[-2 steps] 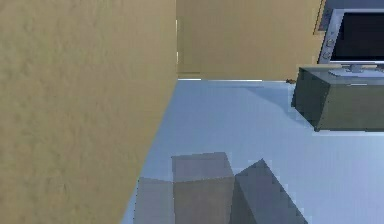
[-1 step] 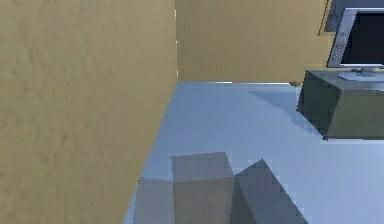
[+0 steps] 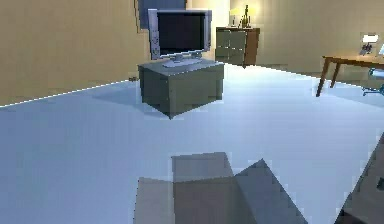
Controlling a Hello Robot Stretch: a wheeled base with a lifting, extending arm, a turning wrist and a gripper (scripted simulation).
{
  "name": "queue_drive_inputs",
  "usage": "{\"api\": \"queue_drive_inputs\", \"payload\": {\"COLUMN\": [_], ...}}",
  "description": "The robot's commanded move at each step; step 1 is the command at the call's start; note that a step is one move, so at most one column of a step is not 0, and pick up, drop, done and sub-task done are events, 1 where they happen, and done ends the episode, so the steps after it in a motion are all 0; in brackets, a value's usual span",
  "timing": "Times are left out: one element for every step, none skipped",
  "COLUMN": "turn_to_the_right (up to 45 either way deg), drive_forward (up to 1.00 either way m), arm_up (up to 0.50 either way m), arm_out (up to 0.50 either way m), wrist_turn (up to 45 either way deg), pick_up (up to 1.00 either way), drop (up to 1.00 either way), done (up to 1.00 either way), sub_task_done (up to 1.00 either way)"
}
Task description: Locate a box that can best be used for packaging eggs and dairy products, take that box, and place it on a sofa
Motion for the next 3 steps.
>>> {"api": "queue_drive_inputs", "payload": {"turn_to_the_right": [42.0, 0.0, -45.0], "drive_forward": [0.0, 0.1, 0.0], "arm_up": [0.0, 0.0, 0.0], "arm_out": [0.0, 0.0, 0.0], "wrist_turn": [0.0, 0.0, 0.0], "pick_up": [0.0, 0.0, 0.0], "drop": [0.0, 0.0, 0.0], "done": [0.0, 0.0, 0.0], "sub_task_done": [0.0, 0.0, 0.0]}}
